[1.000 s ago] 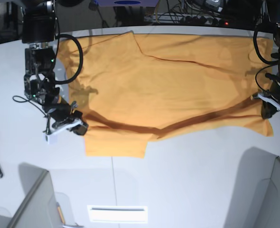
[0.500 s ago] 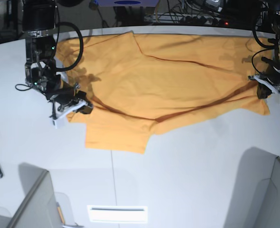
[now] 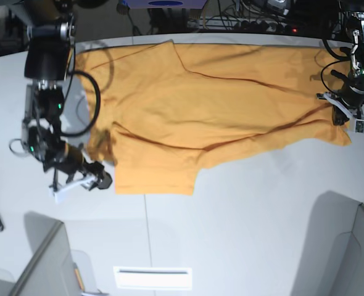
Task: Fold the T-shirt properly
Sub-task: 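Lift the hem with both grippers and fold it toward the shoulder edge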
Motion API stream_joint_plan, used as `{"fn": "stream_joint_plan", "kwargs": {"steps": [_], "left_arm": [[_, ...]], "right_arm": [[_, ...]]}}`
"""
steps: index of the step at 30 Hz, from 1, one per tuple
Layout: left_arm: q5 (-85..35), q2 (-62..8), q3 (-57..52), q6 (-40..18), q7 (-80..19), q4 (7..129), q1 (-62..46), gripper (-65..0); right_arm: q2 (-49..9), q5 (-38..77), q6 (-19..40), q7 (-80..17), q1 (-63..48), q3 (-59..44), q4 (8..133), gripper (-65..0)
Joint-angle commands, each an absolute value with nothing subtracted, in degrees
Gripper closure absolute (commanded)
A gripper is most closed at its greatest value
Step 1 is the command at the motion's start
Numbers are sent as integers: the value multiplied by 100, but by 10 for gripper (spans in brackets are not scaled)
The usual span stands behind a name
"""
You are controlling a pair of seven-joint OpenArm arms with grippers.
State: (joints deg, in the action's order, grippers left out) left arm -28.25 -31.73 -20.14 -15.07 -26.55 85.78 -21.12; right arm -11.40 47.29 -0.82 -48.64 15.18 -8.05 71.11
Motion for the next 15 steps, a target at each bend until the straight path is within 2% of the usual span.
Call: {"fn": "stream_joint_plan", "kwargs": {"steps": [1, 6, 11, 15], "left_arm": [[-2844, -3292, -2088, -1525, -2545, 8673, -2097, 0], [-2844, -3292, -2114, -1525, -2545, 8681, -2088, 0], [-2844, -3292, -2123, -1525, -2545, 8681, -2088, 0], [-2844, -3292, -2123, -1525, -2545, 8681, -2088, 0]], "right_arm": [[-1182, 4558, -66, -4822, 1833, -822, 6844, -312], [-1051, 3688, -22, -4769, 2668, -822, 5481, -320], [-1033, 3653, 532, -4752, 3046, -822, 4708, -315], [-1033, 3653, 646, -4444, 3160, -813, 4057, -314]]}}
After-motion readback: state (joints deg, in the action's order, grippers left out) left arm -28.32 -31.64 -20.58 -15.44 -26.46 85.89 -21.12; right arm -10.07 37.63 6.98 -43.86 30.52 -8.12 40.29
